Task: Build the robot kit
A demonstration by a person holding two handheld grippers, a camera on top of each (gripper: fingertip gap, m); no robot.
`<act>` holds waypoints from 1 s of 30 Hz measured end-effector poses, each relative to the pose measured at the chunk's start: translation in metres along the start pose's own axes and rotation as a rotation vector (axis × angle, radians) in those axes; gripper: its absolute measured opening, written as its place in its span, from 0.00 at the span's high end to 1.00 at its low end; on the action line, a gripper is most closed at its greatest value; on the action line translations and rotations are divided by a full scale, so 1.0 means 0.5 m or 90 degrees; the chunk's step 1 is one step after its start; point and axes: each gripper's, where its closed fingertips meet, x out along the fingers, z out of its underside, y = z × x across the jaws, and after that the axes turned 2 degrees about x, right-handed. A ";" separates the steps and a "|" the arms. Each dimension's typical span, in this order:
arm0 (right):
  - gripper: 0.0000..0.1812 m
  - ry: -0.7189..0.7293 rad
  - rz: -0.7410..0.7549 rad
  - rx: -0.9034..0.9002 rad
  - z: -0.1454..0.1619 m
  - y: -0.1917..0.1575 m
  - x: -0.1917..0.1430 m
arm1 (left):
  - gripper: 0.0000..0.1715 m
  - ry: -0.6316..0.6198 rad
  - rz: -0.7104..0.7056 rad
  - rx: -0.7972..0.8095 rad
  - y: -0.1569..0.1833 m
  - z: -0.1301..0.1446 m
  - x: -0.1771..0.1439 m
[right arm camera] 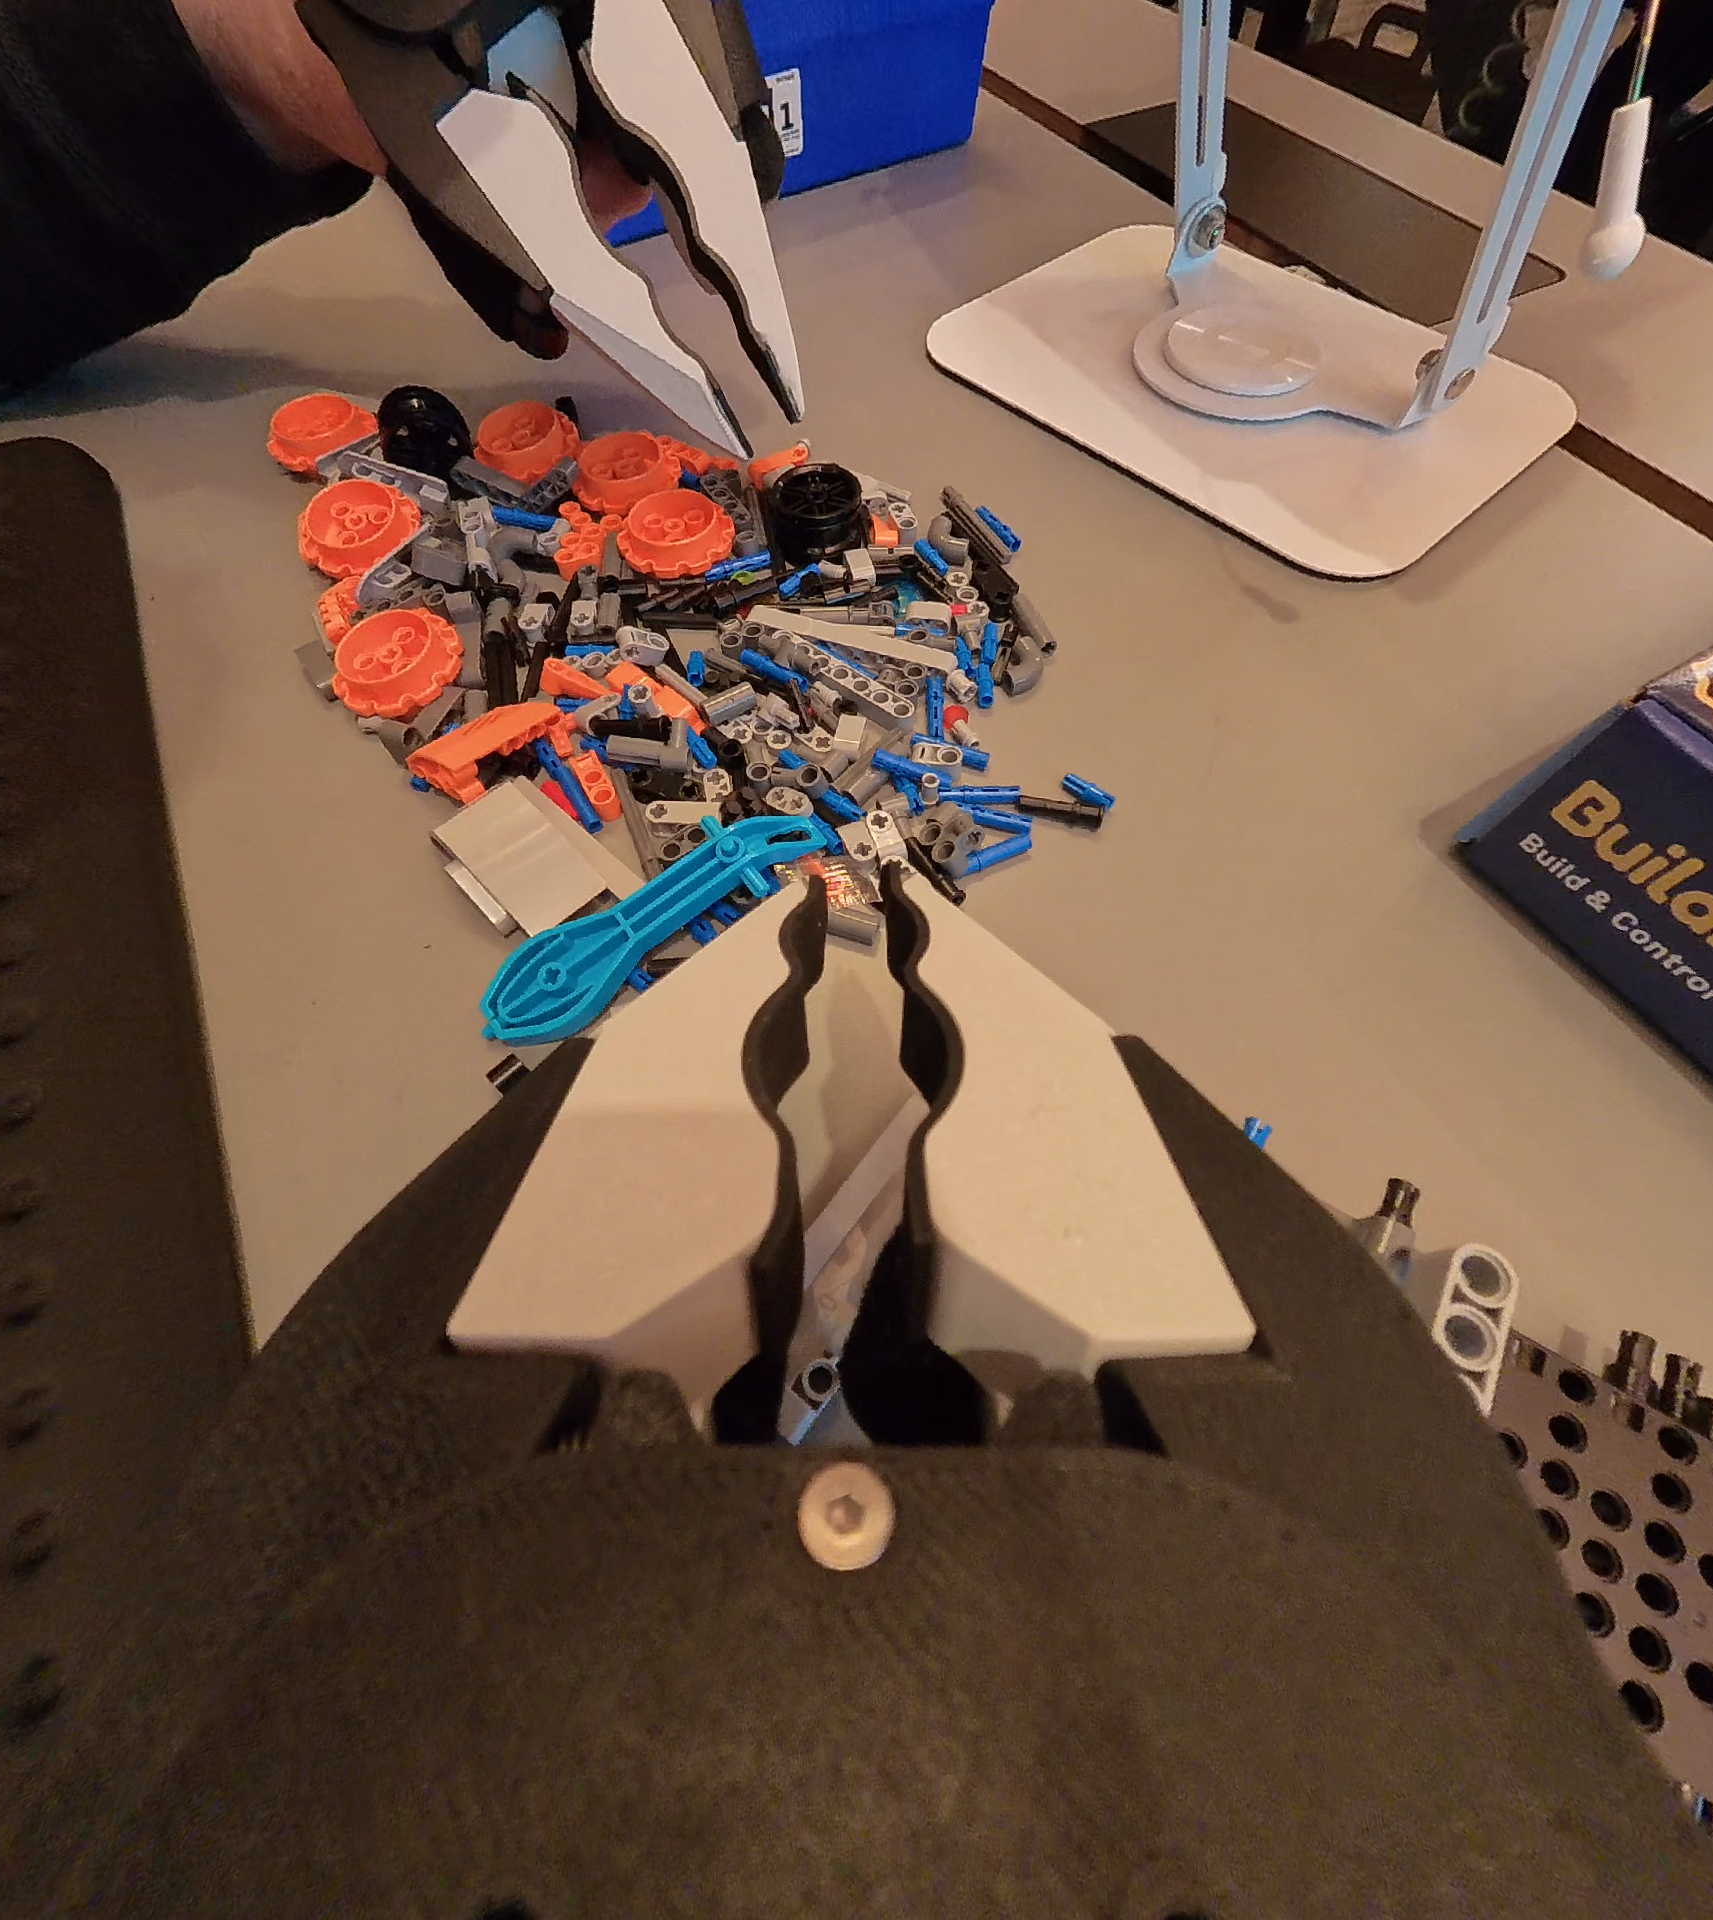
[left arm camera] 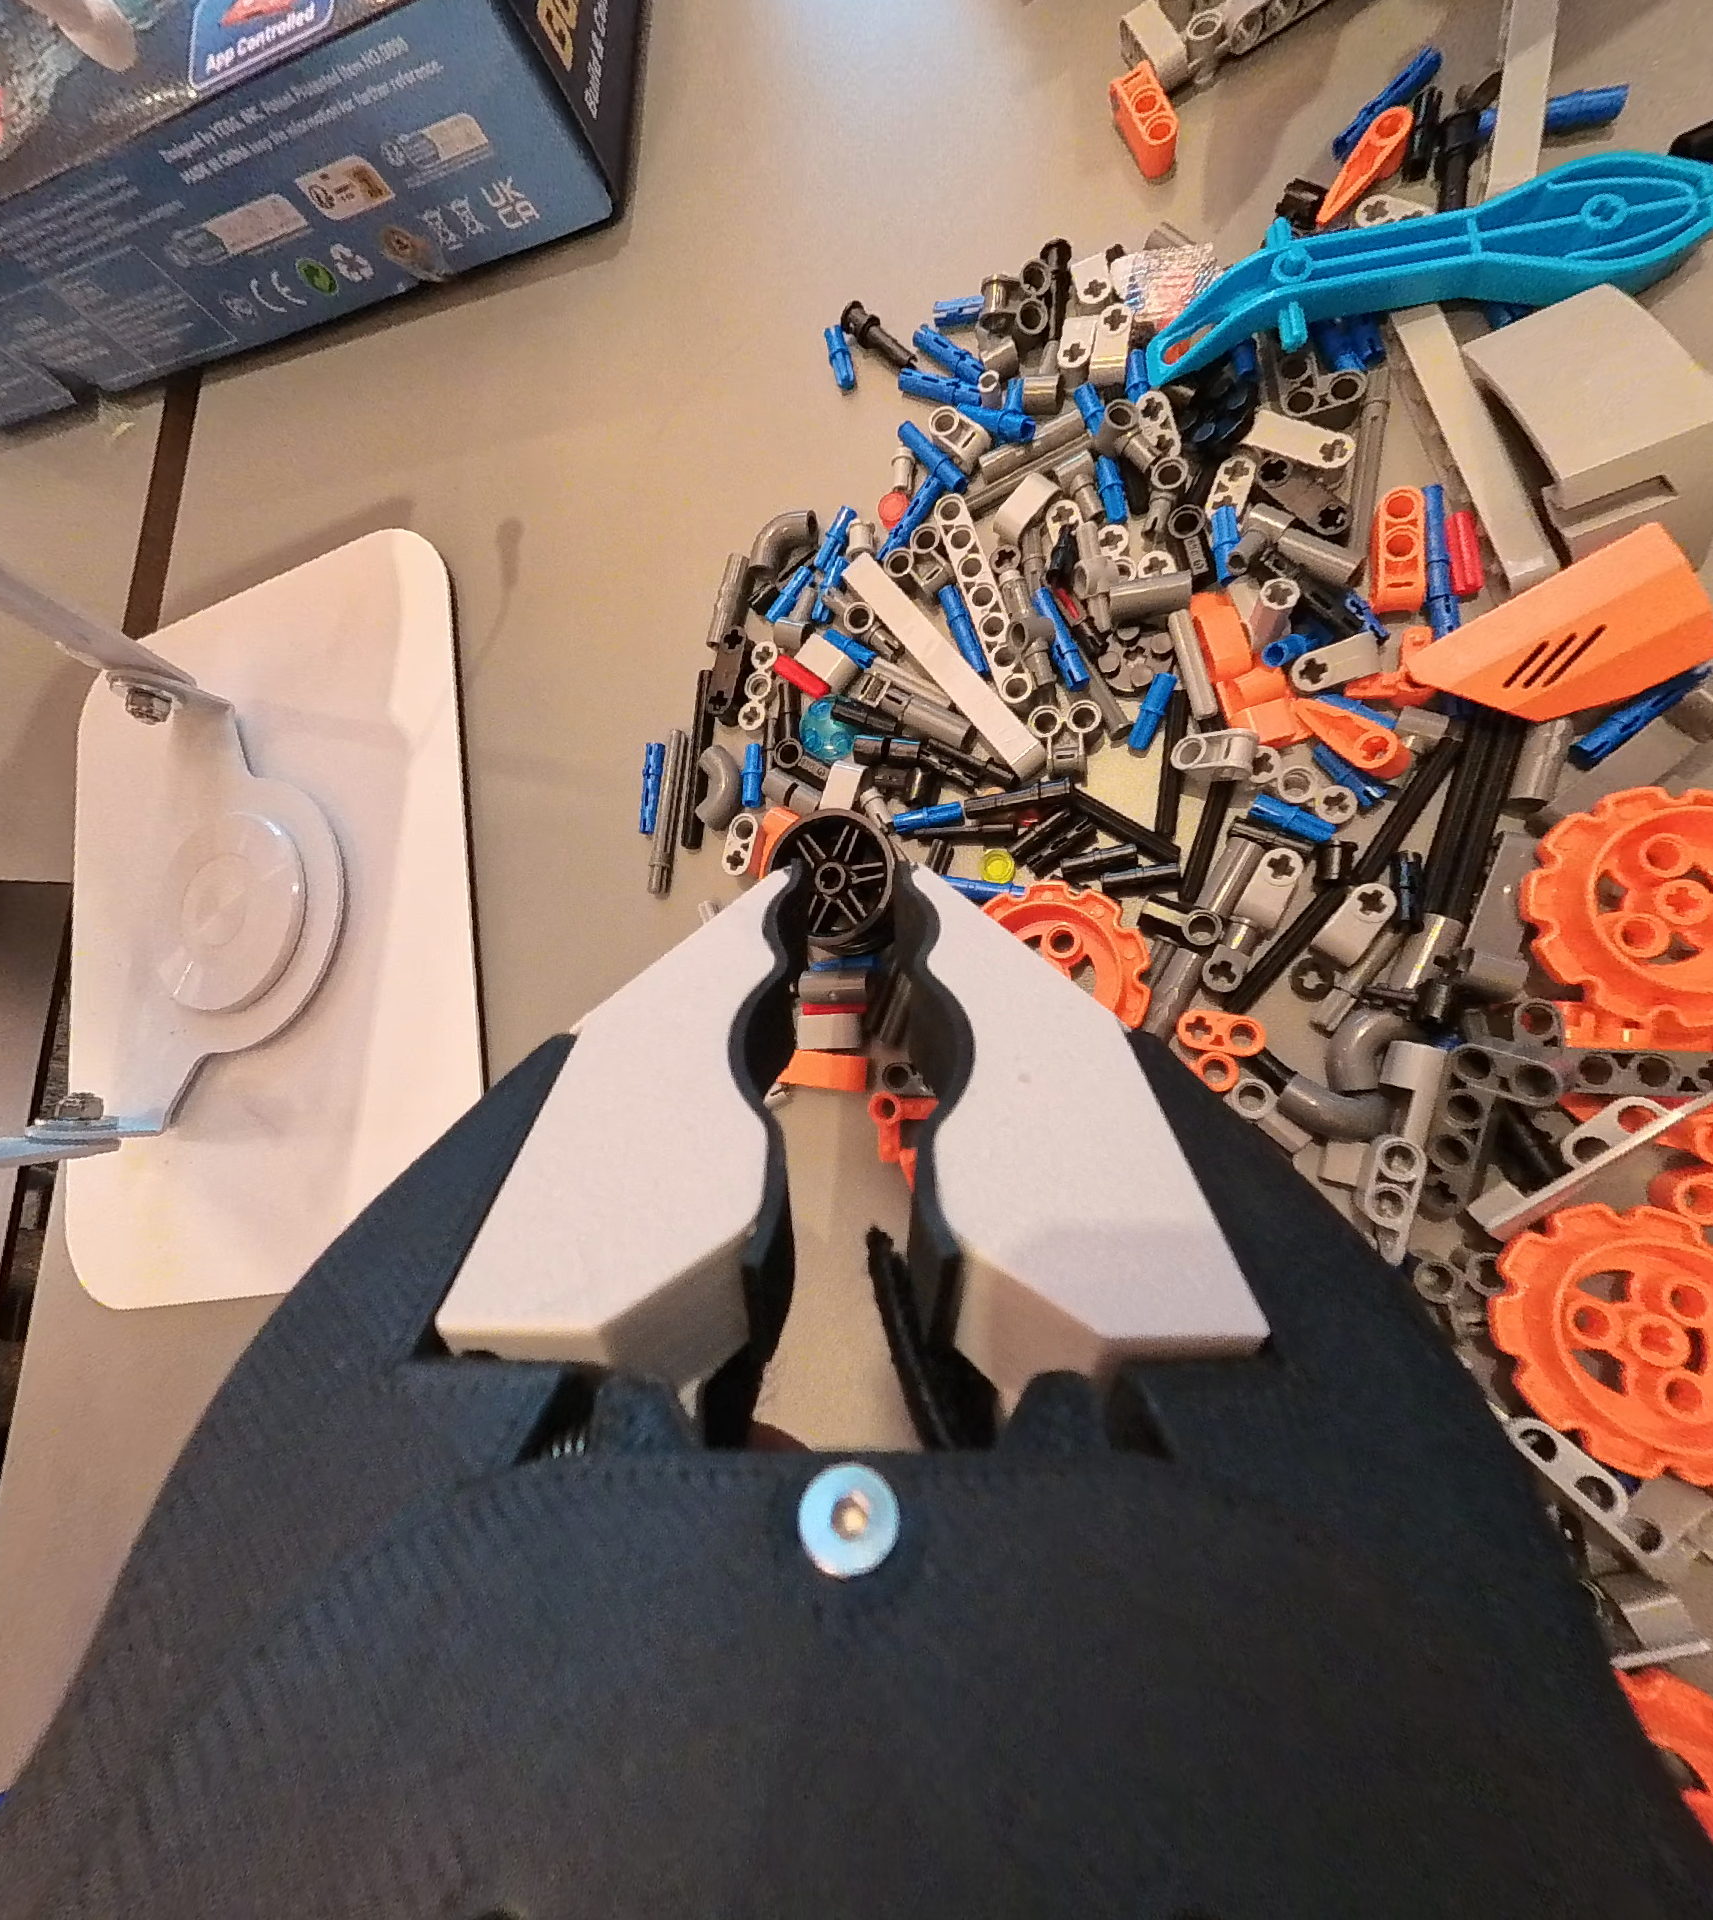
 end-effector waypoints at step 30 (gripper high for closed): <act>0.95 -0.006 0.000 -0.004 0.003 -0.001 0.003 | 0.93 -0.001 -0.012 0.001 -0.012 -0.002 -0.016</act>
